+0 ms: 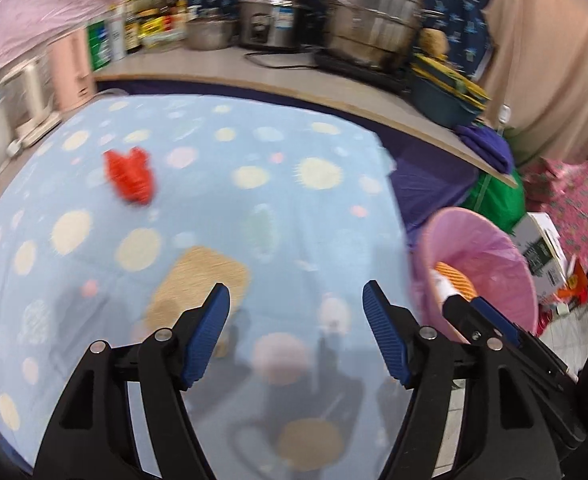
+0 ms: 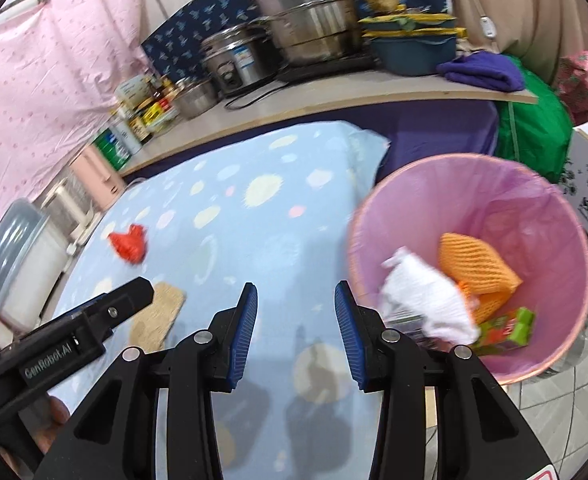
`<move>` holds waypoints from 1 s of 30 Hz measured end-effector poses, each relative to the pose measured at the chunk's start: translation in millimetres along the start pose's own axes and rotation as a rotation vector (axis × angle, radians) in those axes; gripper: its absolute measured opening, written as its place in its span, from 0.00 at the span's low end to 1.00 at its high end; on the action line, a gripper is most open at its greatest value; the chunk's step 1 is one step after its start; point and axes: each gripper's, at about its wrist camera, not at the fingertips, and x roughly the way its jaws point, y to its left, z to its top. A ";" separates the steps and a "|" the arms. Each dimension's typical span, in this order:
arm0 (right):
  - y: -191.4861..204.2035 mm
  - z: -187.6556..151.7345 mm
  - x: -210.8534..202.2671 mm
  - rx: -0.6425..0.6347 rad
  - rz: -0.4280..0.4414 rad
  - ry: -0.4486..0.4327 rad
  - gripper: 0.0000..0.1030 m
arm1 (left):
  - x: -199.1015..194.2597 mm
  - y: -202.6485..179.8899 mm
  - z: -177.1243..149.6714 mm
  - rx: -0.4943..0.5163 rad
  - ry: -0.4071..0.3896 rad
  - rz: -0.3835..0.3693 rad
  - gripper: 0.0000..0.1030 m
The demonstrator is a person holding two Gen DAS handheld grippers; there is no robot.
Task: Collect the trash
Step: 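Grasp the beige sponge pad with the right gripper while the left grasps the red plastic bag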
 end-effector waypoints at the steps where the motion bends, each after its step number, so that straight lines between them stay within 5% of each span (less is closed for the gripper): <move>1: 8.6 -2.8 5.9 -0.012 0.013 0.018 0.39 | -0.6 14.0 -0.6 -0.024 0.003 0.017 0.64; 7: 60.8 -26.0 41.9 -0.080 0.100 0.117 0.39 | -8.3 91.0 -6.5 -0.111 -0.002 0.156 0.64; 14: 104.6 -43.9 80.6 -0.122 0.184 0.218 0.39 | -8.8 155.3 -3.8 -0.192 -0.005 0.209 0.64; 30: 124.1 -22.5 128.9 -0.139 0.179 0.227 0.40 | 24.7 172.0 24.6 -0.184 -0.004 0.175 0.69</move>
